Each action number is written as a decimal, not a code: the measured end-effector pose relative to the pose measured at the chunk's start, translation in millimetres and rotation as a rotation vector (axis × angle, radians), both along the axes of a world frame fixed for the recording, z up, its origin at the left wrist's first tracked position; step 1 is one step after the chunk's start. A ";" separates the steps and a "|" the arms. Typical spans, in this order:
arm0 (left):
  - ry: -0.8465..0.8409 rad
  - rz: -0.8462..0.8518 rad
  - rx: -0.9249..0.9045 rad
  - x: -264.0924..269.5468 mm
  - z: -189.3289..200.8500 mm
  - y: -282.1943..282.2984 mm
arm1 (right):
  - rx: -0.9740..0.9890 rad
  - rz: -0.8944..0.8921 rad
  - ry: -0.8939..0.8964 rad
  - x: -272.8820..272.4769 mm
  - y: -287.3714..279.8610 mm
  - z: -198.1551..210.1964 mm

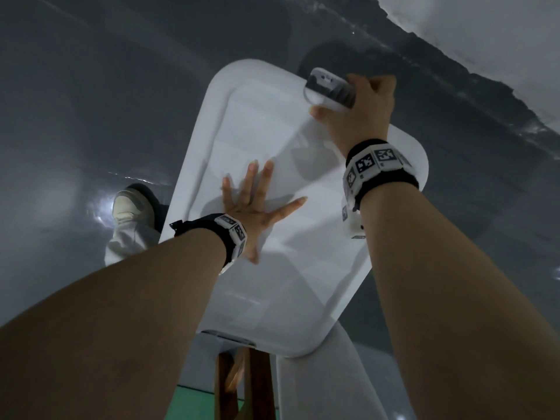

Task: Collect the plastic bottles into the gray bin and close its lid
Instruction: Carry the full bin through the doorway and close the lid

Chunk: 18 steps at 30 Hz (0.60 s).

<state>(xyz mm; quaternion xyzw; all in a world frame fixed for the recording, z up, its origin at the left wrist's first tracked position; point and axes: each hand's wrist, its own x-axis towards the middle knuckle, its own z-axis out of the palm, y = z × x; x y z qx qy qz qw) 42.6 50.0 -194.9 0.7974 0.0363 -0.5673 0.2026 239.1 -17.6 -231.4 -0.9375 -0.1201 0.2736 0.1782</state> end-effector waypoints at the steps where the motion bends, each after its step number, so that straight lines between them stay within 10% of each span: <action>1: 0.001 0.001 0.001 0.2 -0.4 -0.4 | 0.032 0.010 -0.010 -0.9 -3.3 -0.2; 18: -0.007 -0.004 0.029 -1.7 -6.7 -3.6 | -0.088 0.150 -0.184 -13.0 -1.9 -6.7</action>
